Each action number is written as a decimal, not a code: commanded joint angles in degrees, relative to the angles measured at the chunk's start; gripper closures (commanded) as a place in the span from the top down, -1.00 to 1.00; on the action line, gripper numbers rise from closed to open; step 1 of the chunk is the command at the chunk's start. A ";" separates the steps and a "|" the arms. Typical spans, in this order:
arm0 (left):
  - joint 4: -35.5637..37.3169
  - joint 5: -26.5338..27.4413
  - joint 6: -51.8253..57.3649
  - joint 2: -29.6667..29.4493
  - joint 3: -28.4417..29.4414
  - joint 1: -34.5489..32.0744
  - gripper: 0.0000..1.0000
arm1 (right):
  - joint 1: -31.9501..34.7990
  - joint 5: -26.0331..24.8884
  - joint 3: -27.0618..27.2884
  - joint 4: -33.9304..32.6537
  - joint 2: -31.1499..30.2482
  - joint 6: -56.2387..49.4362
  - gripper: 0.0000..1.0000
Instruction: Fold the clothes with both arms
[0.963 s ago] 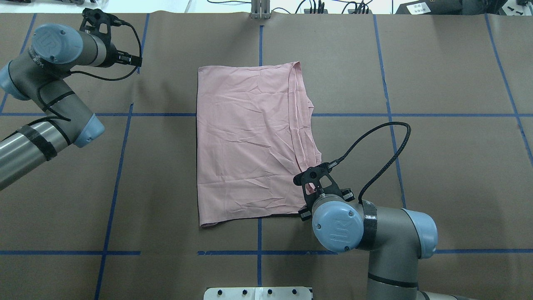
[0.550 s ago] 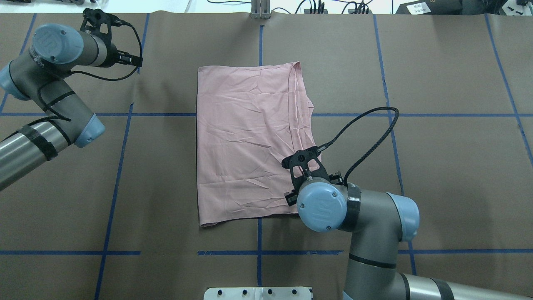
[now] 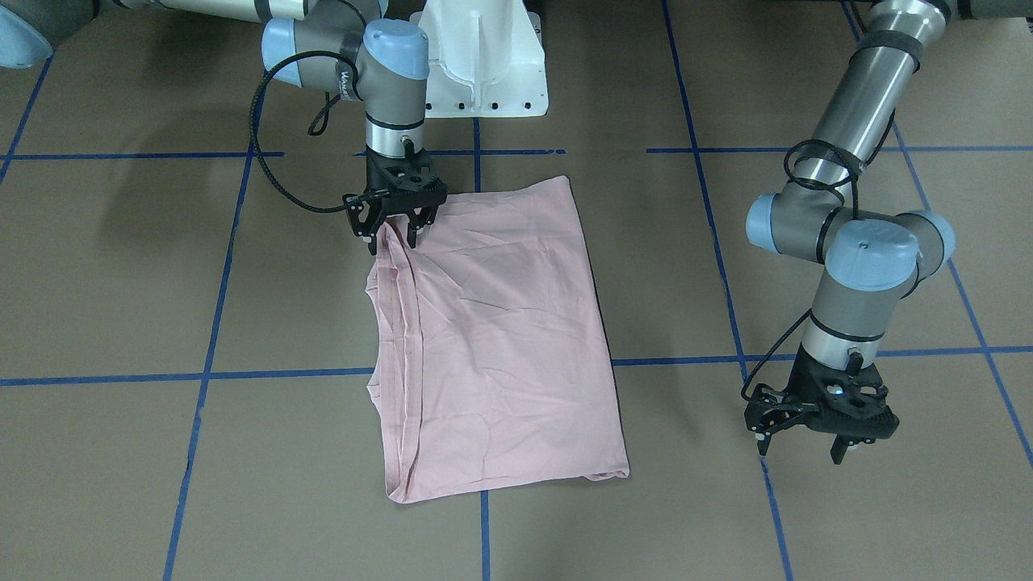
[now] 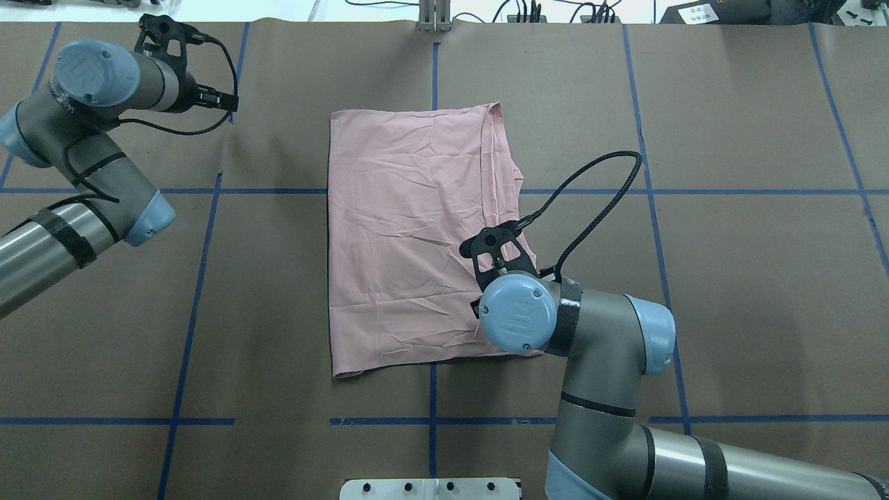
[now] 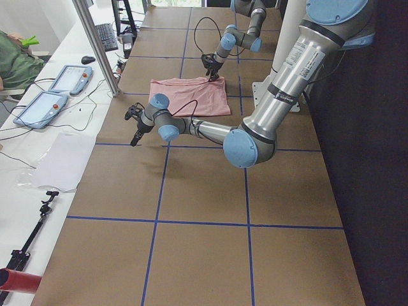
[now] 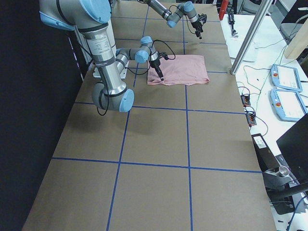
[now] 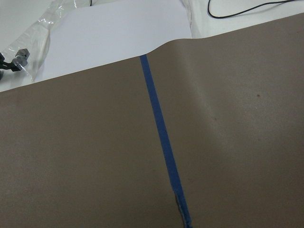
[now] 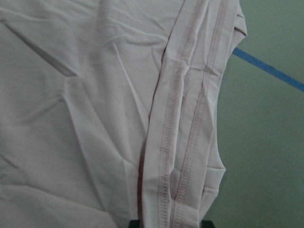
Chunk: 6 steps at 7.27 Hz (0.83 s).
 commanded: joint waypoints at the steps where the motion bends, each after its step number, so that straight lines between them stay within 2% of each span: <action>1: -0.08 0.00 0.00 0.07 0.00 0.05 1.00 | -0.16 0.39 -0.09 -0.14 -0.31 -0.31 0.04; 2: -0.08 0.00 0.00 0.07 0.00 -0.04 1.00 | -0.16 0.40 -0.09 -0.14 -0.22 -0.23 0.03; 3: -0.26 0.00 -0.09 0.07 0.00 -0.04 1.00 | -0.25 0.40 0.00 -0.14 0.04 -0.22 -0.21; 4: -0.35 0.00 -0.09 0.07 0.00 -0.04 1.00 | -0.25 0.66 0.26 -0.14 0.04 -0.31 -0.56; 5: -0.43 0.00 -0.09 0.07 0.00 -0.04 1.00 | -0.16 1.01 0.44 -0.05 -0.13 -0.31 -0.73; 6: -0.43 0.00 -0.17 0.07 -0.09 0.05 1.00 | -0.08 1.01 0.53 -0.05 -0.14 -0.31 -0.80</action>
